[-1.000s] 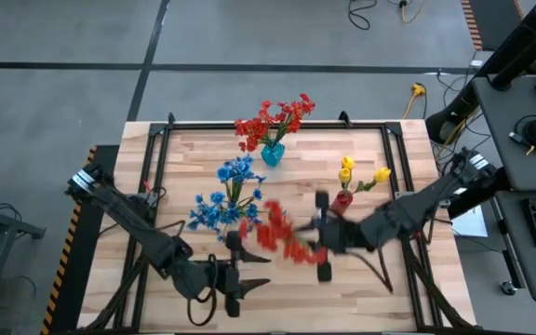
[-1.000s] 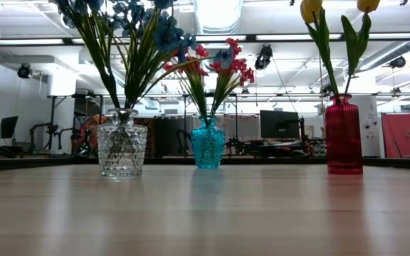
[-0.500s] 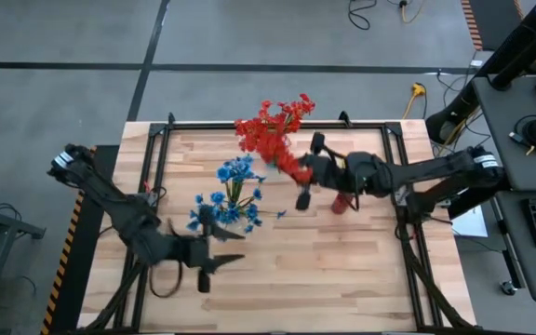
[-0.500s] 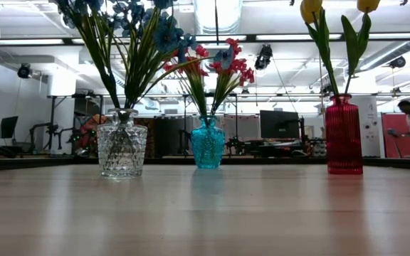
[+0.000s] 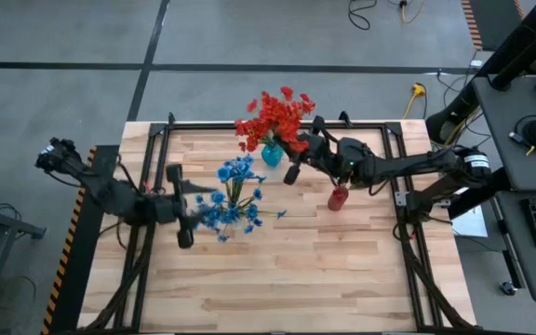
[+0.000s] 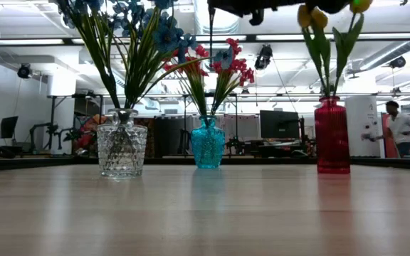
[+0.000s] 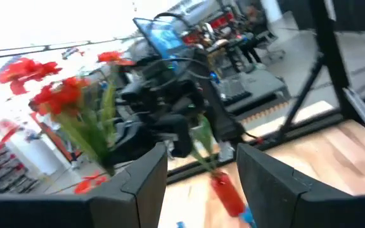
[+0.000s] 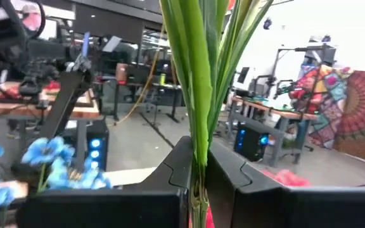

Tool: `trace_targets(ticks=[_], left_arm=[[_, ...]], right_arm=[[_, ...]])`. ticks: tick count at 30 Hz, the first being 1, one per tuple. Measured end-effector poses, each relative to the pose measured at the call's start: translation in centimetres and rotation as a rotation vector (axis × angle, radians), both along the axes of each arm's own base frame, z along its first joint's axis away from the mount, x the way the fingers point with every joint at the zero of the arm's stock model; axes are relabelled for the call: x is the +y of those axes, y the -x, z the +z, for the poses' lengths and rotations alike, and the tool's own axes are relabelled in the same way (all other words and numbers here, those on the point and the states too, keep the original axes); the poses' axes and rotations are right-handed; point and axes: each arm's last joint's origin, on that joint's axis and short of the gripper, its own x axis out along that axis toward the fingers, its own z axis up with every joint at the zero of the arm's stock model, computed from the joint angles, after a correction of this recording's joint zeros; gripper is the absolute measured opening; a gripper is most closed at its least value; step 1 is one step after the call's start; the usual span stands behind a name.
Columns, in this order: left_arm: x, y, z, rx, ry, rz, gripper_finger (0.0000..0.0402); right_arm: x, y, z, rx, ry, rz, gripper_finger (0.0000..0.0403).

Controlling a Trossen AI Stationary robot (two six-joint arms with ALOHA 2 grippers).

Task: Sort flowers into vase by color
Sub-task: Put the red flowers into the blue vase

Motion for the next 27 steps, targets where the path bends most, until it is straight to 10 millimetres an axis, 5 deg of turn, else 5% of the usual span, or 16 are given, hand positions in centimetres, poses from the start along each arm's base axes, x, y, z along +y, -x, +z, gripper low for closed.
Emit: trace_targets(ticks=[16, 27], left_arm=[[2.4, 2.9, -1.2, -0.053, 0.05, 0.03, 0.0172], [3.2, 3.8, -1.4, -0.073, 0.013, 0.102, 0.0172]], right_arm=[[2.5, -3.9, 4.9, 0.008, -0.146, -0.232, 0.0019], [2.4, -7.0, 1.4, 0.065, -0.183, -0.482, 0.0018]])
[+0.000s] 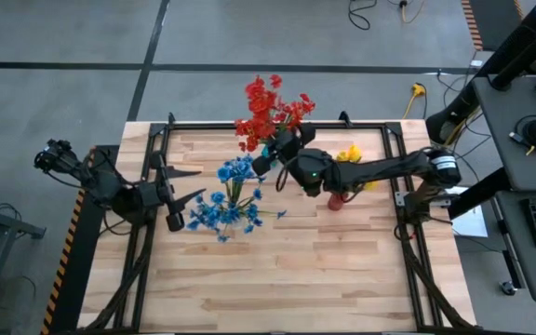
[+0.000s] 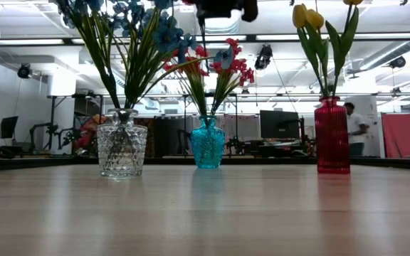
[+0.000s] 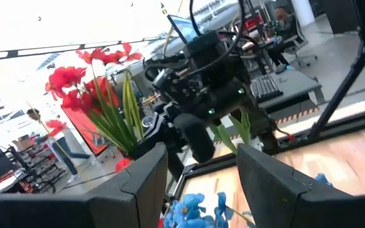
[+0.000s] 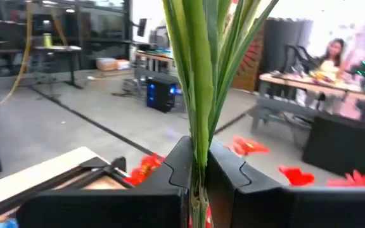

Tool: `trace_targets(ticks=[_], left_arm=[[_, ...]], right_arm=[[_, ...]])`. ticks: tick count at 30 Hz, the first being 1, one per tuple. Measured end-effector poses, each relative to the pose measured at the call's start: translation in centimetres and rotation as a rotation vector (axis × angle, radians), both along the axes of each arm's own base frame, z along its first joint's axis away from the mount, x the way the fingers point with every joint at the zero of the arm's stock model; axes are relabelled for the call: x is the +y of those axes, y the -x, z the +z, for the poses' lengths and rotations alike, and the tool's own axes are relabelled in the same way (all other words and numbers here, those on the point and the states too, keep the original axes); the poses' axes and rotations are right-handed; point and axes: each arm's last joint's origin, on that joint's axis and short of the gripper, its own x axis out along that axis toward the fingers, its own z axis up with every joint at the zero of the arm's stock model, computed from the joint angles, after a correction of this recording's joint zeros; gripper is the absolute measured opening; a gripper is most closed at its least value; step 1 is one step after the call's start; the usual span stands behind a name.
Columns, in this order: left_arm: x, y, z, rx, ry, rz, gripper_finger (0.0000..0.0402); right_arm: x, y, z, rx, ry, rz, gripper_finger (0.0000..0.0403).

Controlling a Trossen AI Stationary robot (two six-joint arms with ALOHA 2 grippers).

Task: Sort flowers into vase by color
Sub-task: Put the red flowers into the blue vase

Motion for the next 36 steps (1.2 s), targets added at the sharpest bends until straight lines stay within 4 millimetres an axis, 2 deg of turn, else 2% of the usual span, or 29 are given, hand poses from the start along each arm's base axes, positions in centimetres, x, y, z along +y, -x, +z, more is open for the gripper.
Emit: trace_targets(ticks=[6, 11, 19, 24, 30, 36], left_arm=[[0.2, 0.3, -0.3, -0.001, -0.008, 0.013, 0.0172], [0.3, 0.5, -0.4, -0.004, -0.003, 0.013, 0.0172], [0.3, 0.5, -0.6, 0.002, 0.002, 0.012, 0.0172], [0.3, 0.5, -0.6, -0.002, 0.016, 0.011, 0.0172], [0.3, 0.4, -0.6, -0.006, 0.024, 0.01, 0.0172], [0.3, 0.4, -0.6, -0.006, 0.029, 0.009, 0.0172]], right_arm=[[-0.2, -1.3, -2.9, 0.055, -0.004, -0.098, 0.0018], [-0.8, -1.8, -4.1, 0.034, 0.012, -0.122, 0.0018], [-0.9, -0.2, -6.1, -0.084, 0.081, -0.085, 0.0018], [-1.0, 0.7, -7.0, -0.123, 0.11, -0.093, 0.0018], [-1.6, 1.0, -7.7, -0.13, 0.109, -0.066, 0.0018], [-2.1, 0.9, -7.4, -0.139, 0.111, -0.075, 0.0018]])
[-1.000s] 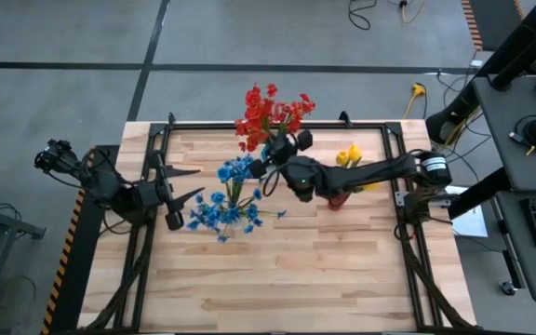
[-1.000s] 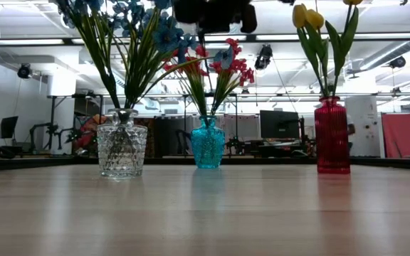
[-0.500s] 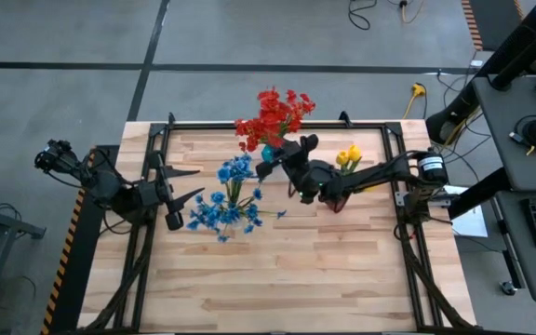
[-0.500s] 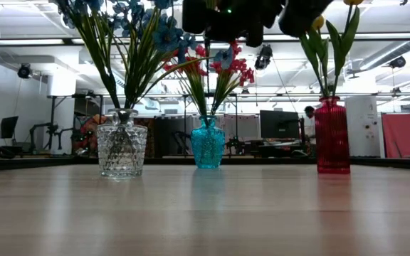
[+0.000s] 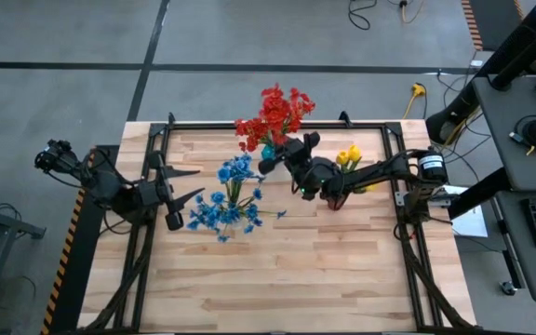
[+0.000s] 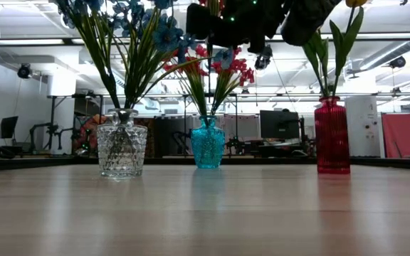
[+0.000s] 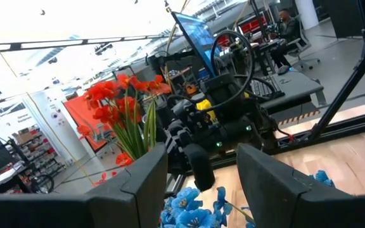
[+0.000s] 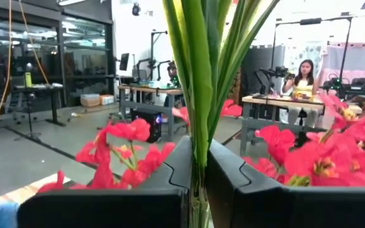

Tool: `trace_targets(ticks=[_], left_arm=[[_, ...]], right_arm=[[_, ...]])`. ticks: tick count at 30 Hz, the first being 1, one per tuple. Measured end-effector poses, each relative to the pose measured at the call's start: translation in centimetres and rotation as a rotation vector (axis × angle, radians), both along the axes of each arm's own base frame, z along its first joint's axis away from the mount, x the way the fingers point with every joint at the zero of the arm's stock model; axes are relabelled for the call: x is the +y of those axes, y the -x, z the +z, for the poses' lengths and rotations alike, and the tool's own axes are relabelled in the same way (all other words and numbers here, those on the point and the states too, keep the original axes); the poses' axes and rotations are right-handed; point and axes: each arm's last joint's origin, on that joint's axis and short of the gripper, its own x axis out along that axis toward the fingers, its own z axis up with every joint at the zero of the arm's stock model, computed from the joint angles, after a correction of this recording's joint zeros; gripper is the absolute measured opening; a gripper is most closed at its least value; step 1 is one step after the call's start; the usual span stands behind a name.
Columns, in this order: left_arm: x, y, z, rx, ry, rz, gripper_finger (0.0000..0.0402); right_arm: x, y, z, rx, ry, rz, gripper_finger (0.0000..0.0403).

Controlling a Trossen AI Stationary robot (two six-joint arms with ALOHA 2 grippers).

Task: Sort flowers into vase by color
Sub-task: Put the red flowers into the blue vase

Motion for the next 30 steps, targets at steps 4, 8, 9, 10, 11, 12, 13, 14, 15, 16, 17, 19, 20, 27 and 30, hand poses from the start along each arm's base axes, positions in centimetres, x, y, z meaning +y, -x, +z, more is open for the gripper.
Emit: trace_targets(ticks=[4, 8, 9, 10, 11, 12, 13, 14, 15, 16, 17, 19, 20, 27, 30], left_arm=[[-0.1, -0.1, -0.1, 0.007, -0.004, 0.0, 0.0172], [-0.1, -0.2, -0.2, 0.013, -0.012, 0.001, 0.0172], [-0.2, -0.2, -0.2, 0.014, -0.012, 0.001, 0.0172], [-0.2, -0.3, -0.2, 0.014, -0.013, 0.001, 0.0172], [-0.2, -0.2, -0.2, 0.014, -0.013, 0.001, 0.0172], [-0.2, -0.2, -0.2, 0.014, -0.013, 0.001, 0.0172], [-0.2, -0.2, -0.2, 0.014, -0.013, 0.001, 0.0172], [-0.2, -0.2, -0.2, 0.014, -0.013, 0.001, 0.0172], [-0.2, -0.2, -0.2, 0.014, -0.013, 0.001, 0.0172], [-0.2, -0.2, -0.2, 0.014, -0.014, 0.001, 0.0172], [-0.2, -0.2, -0.2, 0.013, -0.013, 0.001, 0.0172], [-0.2, -0.2, -0.2, 0.014, -0.014, 0.001, 0.0172], [-0.1, -0.3, -0.2, 0.014, -0.014, 0.001, 0.0172], [-0.2, -0.2, -0.2, 0.014, -0.014, 0.001, 0.0172], [-0.2, -0.2, -0.2, 0.014, -0.014, 0.001, 0.0172]], right_arm=[[-0.1, -0.2, 0.5, -0.013, 0.0, -0.001, 0.0018], [-0.1, -0.4, 0.7, 0.013, -0.002, -0.002, 0.0018], [-0.1, -0.5, 0.7, 0.024, -0.002, -0.002, 0.0018], [-0.1, -0.6, 0.7, 0.026, -0.007, 0.0, 0.0018], [-0.1, -0.6, 0.7, 0.024, -0.013, 0.002, 0.0018], [-0.1, -0.7, 0.7, 0.021, -0.02, 0.004, 0.0018], [-0.2, -0.7, 0.6, 0.023, -0.024, 0.003, 0.0018], [-0.3, -0.7, 0.6, 0.025, -0.024, 0.0, 0.0018], [-0.4, -0.7, 0.5, 0.03, -0.025, -0.002, 0.0018], [-0.5, -0.7, 0.4, 0.029, -0.027, -0.003, 0.0018], [-0.6, -0.7, 0.3, 0.024, -0.031, -0.004, 0.0018], [-0.7, -0.8, 0.1, 0.018, -0.037, -0.003, 0.0018], [-0.7, -0.9, -0.1, 0.023, -0.037, -0.005, 0.0018], [-1.3, -1.2, -0.8, 0.041, -0.039, -0.018, 0.0018], [-1.6, -1.2, -1.0, 0.047, -0.039, -0.026, 0.0018]])
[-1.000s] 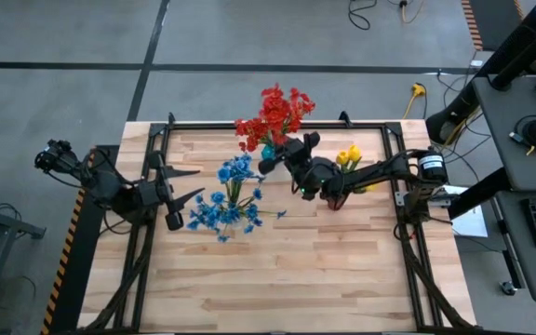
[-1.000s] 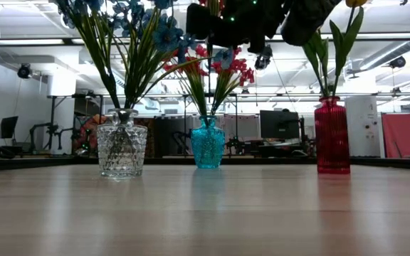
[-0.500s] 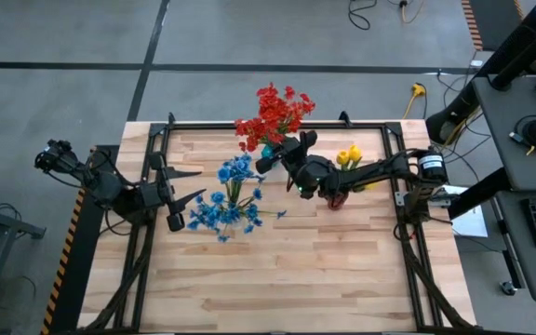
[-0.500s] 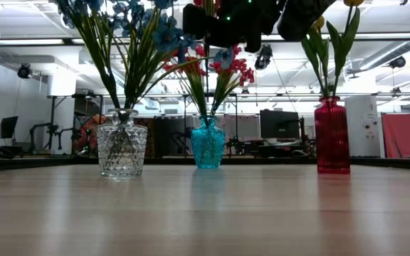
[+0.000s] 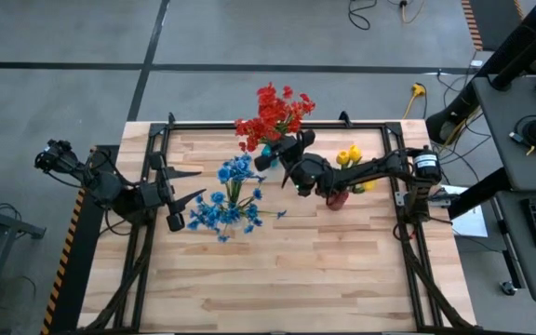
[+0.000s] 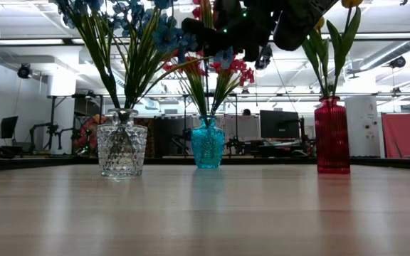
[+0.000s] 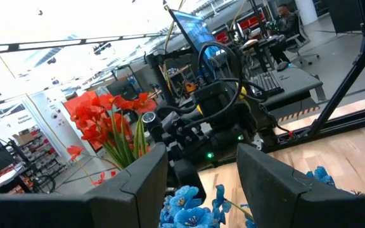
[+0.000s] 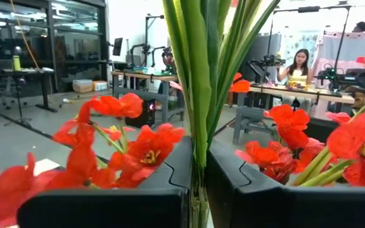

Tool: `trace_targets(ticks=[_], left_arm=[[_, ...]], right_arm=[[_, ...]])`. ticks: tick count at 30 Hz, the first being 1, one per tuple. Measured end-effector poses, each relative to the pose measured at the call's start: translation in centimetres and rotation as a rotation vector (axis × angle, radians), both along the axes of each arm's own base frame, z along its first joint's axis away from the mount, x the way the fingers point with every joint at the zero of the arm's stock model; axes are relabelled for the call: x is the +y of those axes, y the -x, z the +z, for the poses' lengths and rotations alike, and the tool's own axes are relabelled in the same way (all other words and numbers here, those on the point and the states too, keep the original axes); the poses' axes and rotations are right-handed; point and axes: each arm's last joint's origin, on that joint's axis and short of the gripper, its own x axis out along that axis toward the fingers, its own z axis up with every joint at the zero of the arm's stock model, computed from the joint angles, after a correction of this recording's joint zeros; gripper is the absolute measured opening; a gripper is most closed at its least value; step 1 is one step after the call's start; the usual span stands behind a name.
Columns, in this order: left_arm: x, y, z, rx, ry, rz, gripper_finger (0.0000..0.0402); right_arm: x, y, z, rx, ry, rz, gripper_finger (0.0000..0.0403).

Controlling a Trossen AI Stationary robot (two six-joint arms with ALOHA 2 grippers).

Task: Sort flowers into vase by color
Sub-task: Put the red flowers into the blue vase

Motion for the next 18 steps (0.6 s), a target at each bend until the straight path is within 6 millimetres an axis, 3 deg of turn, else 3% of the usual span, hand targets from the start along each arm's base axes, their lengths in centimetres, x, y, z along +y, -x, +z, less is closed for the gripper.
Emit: trace_targets(ticks=[18], left_arm=[[-0.02, -0.04, -0.02, 0.002, -0.001, 0.0, 0.0172]], right_arm=[[-0.93, 0.1, -0.01, -0.021, -0.01, -0.009, 0.0019]])
